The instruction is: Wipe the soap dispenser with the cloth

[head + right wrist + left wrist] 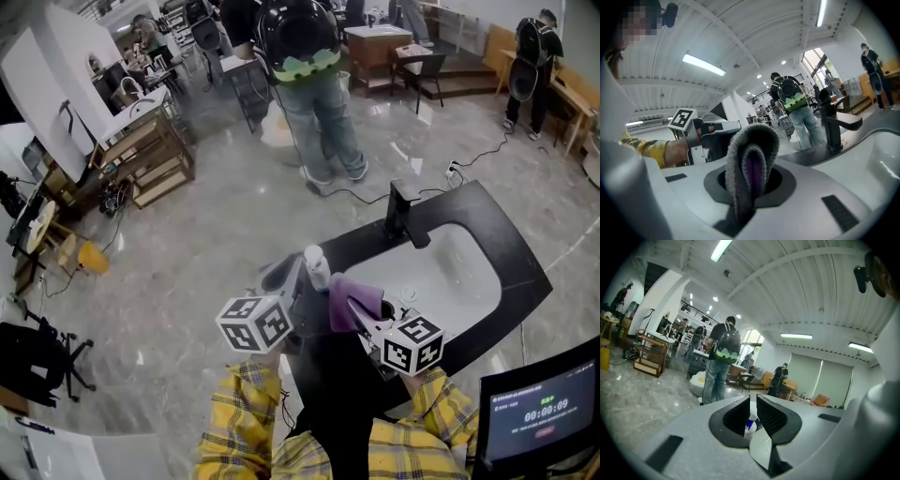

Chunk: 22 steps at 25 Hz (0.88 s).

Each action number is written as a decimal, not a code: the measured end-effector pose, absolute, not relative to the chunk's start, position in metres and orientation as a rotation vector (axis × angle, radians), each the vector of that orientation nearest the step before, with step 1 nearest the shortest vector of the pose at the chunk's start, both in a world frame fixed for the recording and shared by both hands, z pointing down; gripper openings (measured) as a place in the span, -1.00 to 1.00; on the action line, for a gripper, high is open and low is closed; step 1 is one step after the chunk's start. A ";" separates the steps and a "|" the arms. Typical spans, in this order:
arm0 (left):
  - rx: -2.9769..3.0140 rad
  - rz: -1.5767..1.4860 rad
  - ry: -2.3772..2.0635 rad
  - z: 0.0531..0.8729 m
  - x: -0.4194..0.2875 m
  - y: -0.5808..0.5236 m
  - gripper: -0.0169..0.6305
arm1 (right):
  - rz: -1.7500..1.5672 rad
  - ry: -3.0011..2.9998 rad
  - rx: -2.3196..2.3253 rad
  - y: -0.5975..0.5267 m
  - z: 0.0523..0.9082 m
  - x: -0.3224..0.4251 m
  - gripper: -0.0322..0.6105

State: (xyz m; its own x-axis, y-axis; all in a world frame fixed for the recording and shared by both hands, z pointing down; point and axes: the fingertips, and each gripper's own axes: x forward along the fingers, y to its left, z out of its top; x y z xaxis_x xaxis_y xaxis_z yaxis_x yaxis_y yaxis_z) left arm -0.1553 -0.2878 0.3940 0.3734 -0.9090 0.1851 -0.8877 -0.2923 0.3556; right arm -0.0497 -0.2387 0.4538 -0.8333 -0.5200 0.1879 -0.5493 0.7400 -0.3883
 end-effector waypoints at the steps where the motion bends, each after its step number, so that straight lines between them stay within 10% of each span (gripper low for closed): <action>1: 2.242 -0.076 -1.561 0.393 -0.155 -0.291 -0.91 | 0.672 -2.867 0.885 -0.240 0.454 -0.049 -0.77; 22: 2.250 0.079 -1.454 0.418 -0.141 -0.345 -0.51 | 0.659 -2.850 0.929 -0.277 0.465 -0.052 -0.77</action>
